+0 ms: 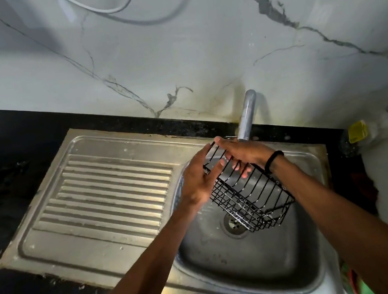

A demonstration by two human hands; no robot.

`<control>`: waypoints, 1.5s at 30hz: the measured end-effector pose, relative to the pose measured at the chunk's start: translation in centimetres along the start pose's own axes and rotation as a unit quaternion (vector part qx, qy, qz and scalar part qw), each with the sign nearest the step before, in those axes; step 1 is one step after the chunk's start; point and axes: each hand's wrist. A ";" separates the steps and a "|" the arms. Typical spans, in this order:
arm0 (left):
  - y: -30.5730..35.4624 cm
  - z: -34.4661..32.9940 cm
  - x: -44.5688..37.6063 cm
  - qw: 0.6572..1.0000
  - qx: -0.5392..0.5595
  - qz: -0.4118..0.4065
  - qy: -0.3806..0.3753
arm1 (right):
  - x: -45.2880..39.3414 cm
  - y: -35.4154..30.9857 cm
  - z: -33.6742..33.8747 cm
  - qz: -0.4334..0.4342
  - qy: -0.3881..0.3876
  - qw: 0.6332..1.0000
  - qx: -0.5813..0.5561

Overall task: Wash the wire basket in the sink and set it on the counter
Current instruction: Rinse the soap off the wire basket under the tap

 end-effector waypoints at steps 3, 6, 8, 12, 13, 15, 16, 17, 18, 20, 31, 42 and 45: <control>0.6 -0.3 -0.2 0.999 -0.011 -0.039 -0.024 | 1.2 0.2 0.2 0.001 0.034 0.996 -0.081; 0.6 -1.6 -0.2 0.998 -0.011 -0.058 -0.038 | 2.7 1.0 0.2 0.024 0.046 0.988 -0.145; 0.5 -2.6 -0.1 0.997 -0.019 -0.054 -0.053 | 3.9 2.1 0.0 0.026 0.055 0.980 -0.189; 1.1 -4.1 0.3 0.995 0.013 0.079 -0.052 | 5.9 4.3 -0.5 0.008 0.082 0.952 -0.295; 1.4 -4.1 0.2 0.990 0.036 0.123 -0.055 | 6.0 4.8 -0.6 -0.002 0.096 0.940 -0.326; 1.2 -4.4 0.1 0.971 0.093 0.198 -0.100 | 6.4 5.3 -1.2 0.000 0.127 0.913 -0.387; 0.9 -4.4 0.2 0.961 0.090 0.217 -0.145 | 6.5 5.4 -1.7 0.013 0.146 0.897 -0.417; 0.6 -4.4 0.4 0.955 0.054 0.220 -0.190 | 6.6 5.7 -2.2 0.022 0.171 0.881 -0.440; 0.0 -4.5 0.4 0.953 0.021 0.207 -0.220 | 7.0 5.9 -2.6 0.033 0.189 0.864 -0.466; -1.0 -4.0 0.3 0.956 0.008 0.173 -0.238 | 7.2 6.9 -3.5 0.062 0.182 0.854 -0.484; 0.9 -1.3 -0.5 0.935 -0.191 -0.001 -0.299 | 9.9 8.6 -1.2 -0.051 0.052 0.860 -0.505; 0.9 -1.6 -1.0 0.890 -0.296 -0.113 -0.328 | 6.9 8.2 -0.5 -0.134 0.224 0.846 -0.464; 0.1 -1.2 -0.1 0.891 -0.265 -0.094 -0.358 | 7.1 8.7 -0.8 -0.115 0.201 0.834 -0.501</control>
Point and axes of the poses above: each hand's wrist, its own x-axis away from the middle knuckle, its own z-axis out of the back of the hand, y = z × x, and after that the axes turned 4 degrees about -y, right-handed
